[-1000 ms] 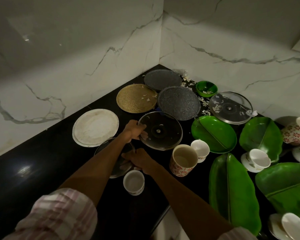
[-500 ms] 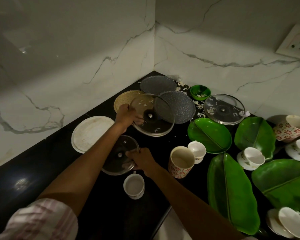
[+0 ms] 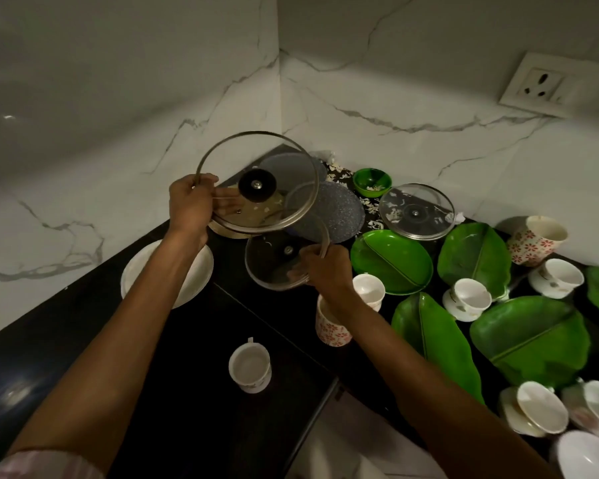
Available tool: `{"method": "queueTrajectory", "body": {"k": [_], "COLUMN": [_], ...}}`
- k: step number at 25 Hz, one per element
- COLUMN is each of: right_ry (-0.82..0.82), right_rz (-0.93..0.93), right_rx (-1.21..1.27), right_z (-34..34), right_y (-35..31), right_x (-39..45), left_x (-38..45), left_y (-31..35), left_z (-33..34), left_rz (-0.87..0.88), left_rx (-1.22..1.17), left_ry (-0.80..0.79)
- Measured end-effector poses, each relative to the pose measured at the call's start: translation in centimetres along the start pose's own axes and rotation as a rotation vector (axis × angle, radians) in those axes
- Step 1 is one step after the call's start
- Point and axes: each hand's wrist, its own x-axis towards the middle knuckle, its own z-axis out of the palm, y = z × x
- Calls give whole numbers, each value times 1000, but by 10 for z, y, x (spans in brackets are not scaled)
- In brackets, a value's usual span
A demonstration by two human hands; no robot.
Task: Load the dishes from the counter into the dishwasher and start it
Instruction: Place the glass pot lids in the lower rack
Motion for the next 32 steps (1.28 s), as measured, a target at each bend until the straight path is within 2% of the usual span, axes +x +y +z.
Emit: {"method": "queueTrajectory", "body": {"k": [3,9,12,22,32], "right_ry": [123,296,328,430,493], "right_rz": [-129,-224,-242,-253,-305], "right_rx": [-65,-109,-134,-131,-136], "right_z": [-41,-114,-149,-259,-328], "right_y": [-13,-18,-13,13,25], "right_x": [-5,-27,-36,-78,-127], "left_x": [-11,-40,-70,-170,-253], "left_y": [-5,-26,-29,-42,-57], "left_z": [6,40,67,134,167], "left_rz": [-43,-158,-223,-268,-307], "left_rx": [-49,-39,-97,-145,-141], "left_ry": [-6,-29,-73,-100,-91]}}
